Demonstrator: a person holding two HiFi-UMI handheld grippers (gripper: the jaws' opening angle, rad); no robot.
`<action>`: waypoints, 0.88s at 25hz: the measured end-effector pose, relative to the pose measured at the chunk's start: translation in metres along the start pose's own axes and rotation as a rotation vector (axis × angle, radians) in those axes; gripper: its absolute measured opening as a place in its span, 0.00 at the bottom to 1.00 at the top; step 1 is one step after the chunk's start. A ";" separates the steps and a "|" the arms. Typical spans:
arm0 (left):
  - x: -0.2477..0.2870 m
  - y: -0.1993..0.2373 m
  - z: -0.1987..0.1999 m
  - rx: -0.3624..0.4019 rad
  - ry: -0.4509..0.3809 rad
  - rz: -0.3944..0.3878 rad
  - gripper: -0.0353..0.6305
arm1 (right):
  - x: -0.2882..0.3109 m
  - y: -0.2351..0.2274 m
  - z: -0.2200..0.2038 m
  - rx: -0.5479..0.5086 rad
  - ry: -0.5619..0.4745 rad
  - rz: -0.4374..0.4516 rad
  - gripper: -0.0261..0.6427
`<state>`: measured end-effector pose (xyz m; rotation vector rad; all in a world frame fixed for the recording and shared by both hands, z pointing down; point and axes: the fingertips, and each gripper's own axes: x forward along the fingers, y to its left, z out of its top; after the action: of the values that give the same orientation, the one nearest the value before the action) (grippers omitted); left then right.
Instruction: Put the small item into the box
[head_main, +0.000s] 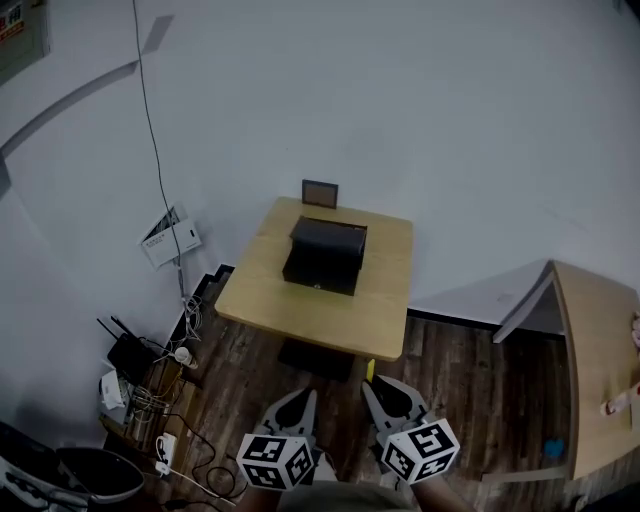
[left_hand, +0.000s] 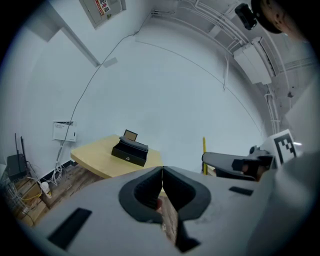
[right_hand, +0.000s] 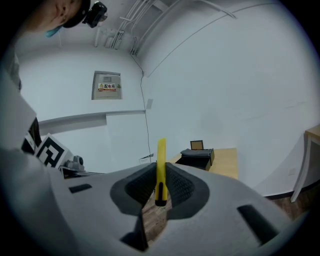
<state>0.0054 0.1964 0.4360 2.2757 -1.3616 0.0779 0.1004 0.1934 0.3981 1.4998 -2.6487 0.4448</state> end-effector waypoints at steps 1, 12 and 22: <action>0.007 0.008 0.007 -0.002 -0.001 0.000 0.06 | 0.011 -0.002 0.005 0.000 -0.001 0.002 0.11; 0.073 0.089 0.072 0.004 -0.004 -0.011 0.06 | 0.124 -0.011 0.051 -0.024 -0.021 0.010 0.11; 0.120 0.141 0.099 0.015 0.012 -0.042 0.06 | 0.199 -0.029 0.060 -0.017 -0.019 -0.022 0.11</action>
<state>-0.0723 0.0007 0.4359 2.3114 -1.3111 0.0889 0.0259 -0.0021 0.3862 1.5346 -2.6407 0.4069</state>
